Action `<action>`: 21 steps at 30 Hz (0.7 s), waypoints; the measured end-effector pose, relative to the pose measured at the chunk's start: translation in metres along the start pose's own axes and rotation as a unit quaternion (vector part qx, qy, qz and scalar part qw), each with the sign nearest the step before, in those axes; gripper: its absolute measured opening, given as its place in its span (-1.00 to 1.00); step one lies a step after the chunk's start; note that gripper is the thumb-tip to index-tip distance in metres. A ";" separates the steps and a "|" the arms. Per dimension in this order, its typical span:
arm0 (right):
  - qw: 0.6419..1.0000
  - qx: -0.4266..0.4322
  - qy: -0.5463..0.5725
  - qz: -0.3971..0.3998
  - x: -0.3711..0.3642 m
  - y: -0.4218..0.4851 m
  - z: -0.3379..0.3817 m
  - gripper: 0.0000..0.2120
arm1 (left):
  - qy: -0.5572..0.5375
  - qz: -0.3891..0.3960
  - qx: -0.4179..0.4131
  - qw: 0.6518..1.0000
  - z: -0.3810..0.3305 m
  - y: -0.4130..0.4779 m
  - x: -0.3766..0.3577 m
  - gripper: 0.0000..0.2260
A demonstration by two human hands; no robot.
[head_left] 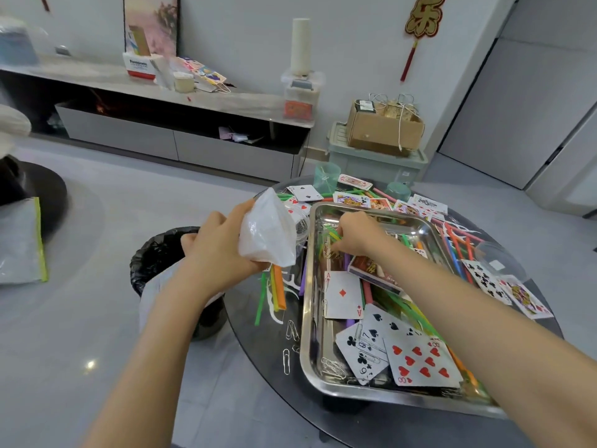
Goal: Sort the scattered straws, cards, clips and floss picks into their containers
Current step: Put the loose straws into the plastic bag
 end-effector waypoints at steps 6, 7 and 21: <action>0.999 -0.019 0.009 0.032 -0.004 0.007 -0.006 -0.69 | -0.009 0.008 -0.009 1.000 -0.009 0.003 -0.004 -0.23; 0.999 -0.018 0.020 0.024 -0.002 0.007 -0.005 -0.67 | -0.009 0.009 -0.011 1.000 -0.010 0.002 -0.005 -0.23; 0.931 -0.003 0.163 -0.326 0.192 -0.029 -0.047 -0.72 | 0.017 0.003 -0.048 0.999 -0.030 -0.007 -0.009 -0.24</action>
Point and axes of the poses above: each hand's wrist, its own y-axis towards the middle knuckle, its own x-axis out of the back of the hand, z = x × y, the point moved 6 cm from there along y, towards the middle knuckle, and after that the axes turned 15 degrees about -z, right-handed, at the moved point
